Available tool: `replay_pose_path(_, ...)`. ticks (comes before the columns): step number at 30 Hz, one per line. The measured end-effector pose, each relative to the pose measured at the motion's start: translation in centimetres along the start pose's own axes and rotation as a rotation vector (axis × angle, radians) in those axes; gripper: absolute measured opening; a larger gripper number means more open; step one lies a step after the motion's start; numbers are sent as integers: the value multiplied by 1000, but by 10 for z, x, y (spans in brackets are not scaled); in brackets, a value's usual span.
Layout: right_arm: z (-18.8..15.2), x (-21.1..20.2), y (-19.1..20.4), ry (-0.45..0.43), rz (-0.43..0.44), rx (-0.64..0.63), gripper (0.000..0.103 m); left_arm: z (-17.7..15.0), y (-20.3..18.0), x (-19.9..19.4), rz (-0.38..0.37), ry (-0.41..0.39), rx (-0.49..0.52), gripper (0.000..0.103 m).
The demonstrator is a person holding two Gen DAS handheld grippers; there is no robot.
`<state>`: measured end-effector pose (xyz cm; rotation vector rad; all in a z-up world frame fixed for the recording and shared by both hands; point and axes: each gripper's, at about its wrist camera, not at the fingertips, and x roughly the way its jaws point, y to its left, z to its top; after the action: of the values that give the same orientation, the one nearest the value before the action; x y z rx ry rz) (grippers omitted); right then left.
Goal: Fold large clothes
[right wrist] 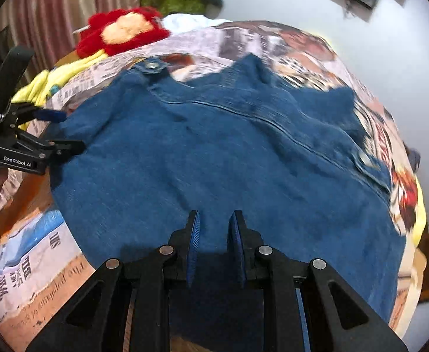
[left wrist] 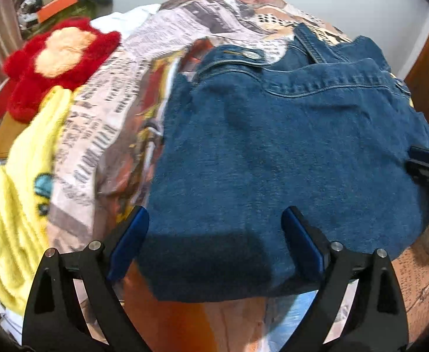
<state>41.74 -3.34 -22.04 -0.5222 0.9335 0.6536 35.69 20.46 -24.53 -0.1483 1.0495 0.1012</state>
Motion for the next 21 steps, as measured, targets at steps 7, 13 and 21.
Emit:
replay_pose_path(7,-41,-15,-64,39,-112,140,17,-12,21,-9,50,-3,-65,94)
replay_pose_path(13,-72,-37,-97,12,-168,212,17,-26,34,-15,64,0,-138,94)
replay_pose_path(21,-108,-50,-132,30,-229,328,17,-35,44,-32,87,-9,-202,94)
